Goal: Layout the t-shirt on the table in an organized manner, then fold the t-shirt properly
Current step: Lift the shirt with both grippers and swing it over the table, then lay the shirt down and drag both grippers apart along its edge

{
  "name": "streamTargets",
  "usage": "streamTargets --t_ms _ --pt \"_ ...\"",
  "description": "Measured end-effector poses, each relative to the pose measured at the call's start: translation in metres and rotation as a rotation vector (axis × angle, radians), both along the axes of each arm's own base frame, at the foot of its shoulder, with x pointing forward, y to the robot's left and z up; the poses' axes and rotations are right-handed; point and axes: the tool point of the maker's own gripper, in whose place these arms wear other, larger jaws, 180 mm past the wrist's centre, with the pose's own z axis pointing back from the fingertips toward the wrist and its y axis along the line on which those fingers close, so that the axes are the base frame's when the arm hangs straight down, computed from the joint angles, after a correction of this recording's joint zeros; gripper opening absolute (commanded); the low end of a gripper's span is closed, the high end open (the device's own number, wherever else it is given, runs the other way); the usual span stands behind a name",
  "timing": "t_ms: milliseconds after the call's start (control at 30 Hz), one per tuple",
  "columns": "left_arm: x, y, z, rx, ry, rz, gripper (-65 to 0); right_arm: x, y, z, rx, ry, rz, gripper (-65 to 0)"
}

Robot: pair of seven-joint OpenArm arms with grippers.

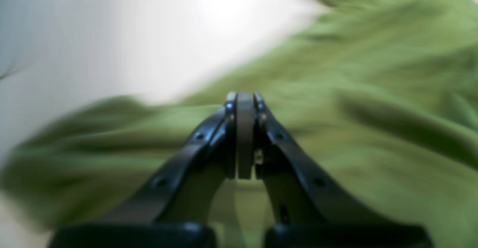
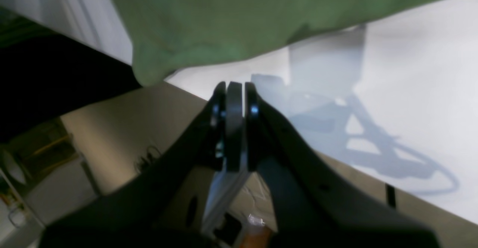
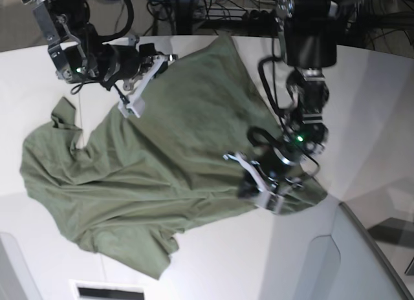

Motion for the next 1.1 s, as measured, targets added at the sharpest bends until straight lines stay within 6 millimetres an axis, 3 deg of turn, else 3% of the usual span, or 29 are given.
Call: streamTargets --t_ms 67,267,333,400,600,733,800,1000,1033,1100 --pt "-0.022 -0.02 -0.01 0.017 0.018 -0.063 -65.0 0.006 -0.016 -0.001 -0.012 -0.004 -0.067 -64.1" --pt "-0.101 -0.073 -0.068 0.01 0.198 -0.216 -65.0 0.029 -0.081 0.001 -0.076 -0.035 -0.273 -64.1" --pt "-0.114 -0.079 -0.078 0.0 0.226 -0.231 -65.0 0.036 -0.098 0.005 -0.084 -0.05 -0.325 -64.1" --pt "-0.123 -0.073 -0.089 0.011 0.261 -0.223 -65.0 0.042 -0.114 0.008 -0.098 -0.067 -0.376 -64.1" --pt "-0.13 -0.043 -0.105 -0.02 0.278 -0.209 -65.0 0.07 -0.147 0.023 -0.125 -0.18 -0.479 -64.1" --pt "-0.128 -0.004 -0.107 0.025 0.269 -0.204 -65.0 0.074 -0.165 0.023 -0.162 -0.189 -0.485 -64.1" --pt "-0.123 0.023 -0.105 0.062 0.259 -0.178 -65.0 0.078 -0.168 0.022 -0.168 -0.196 -0.493 -64.1" --pt "-0.09 0.131 -0.093 0.266 0.276 0.009 -65.0 0.075 -0.168 0.018 -0.167 -0.18 -0.494 -64.1" --pt "-0.087 0.142 -0.091 0.306 0.284 0.024 -65.0 0.076 -0.167 0.018 -0.166 -0.18 -0.493 -64.1" --pt "-0.084 0.147 -0.084 0.321 0.274 0.027 -65.0 0.079 -0.167 0.02 -0.163 -0.186 -0.493 -64.1"
